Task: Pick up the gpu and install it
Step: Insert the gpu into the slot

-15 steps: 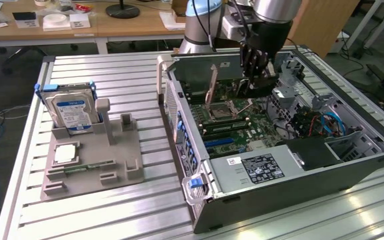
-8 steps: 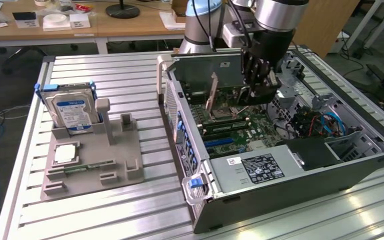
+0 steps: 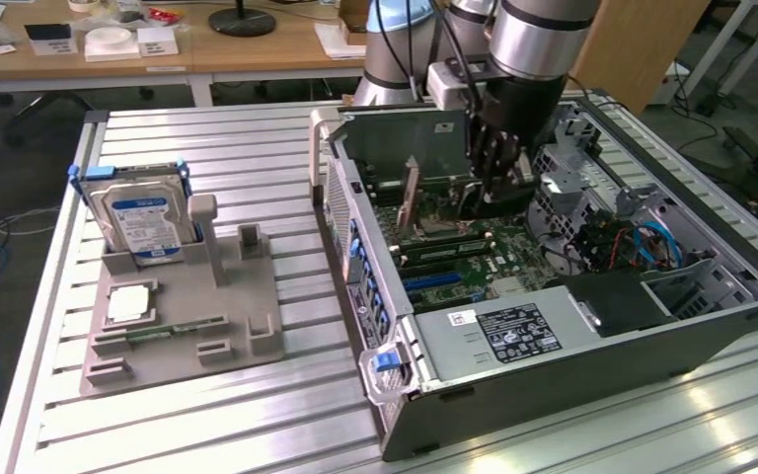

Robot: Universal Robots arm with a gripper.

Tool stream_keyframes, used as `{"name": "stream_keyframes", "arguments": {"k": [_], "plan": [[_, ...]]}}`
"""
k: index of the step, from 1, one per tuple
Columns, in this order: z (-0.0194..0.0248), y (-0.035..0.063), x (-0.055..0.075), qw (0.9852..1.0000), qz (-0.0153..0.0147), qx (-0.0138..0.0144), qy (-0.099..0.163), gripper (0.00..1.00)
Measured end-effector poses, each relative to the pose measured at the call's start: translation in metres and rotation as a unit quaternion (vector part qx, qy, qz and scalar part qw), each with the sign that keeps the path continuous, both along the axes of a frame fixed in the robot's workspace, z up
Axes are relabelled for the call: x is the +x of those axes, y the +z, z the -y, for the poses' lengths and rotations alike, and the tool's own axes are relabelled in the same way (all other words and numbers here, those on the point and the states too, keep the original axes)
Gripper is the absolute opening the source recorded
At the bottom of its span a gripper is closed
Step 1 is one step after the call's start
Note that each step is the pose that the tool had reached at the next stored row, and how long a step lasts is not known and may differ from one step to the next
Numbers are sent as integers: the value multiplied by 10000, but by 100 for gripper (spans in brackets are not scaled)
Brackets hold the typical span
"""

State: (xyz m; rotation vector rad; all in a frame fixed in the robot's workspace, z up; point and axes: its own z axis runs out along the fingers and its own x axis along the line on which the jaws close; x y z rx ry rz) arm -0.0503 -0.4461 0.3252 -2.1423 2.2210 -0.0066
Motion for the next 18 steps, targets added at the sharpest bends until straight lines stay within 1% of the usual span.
{"name": "stream_keyframes", "arguments": {"k": [2,7,8,9,12,14,15,18], "plan": [[29,-27,-3,10000,-3,2,0,28],[32,-86,-128,10000,-6,1,0,28],[44,-97,-137,10000,-9,0,0,28],[65,-107,-142,10000,-10,0,1,28],[153,-135,-150,10000,-16,0,0,28],[198,-156,-153,10000,-22,-3,1,28],[208,-172,-153,10000,-25,-3,1,28],[212,-226,-154,10000,-34,-4,3,28]]}}
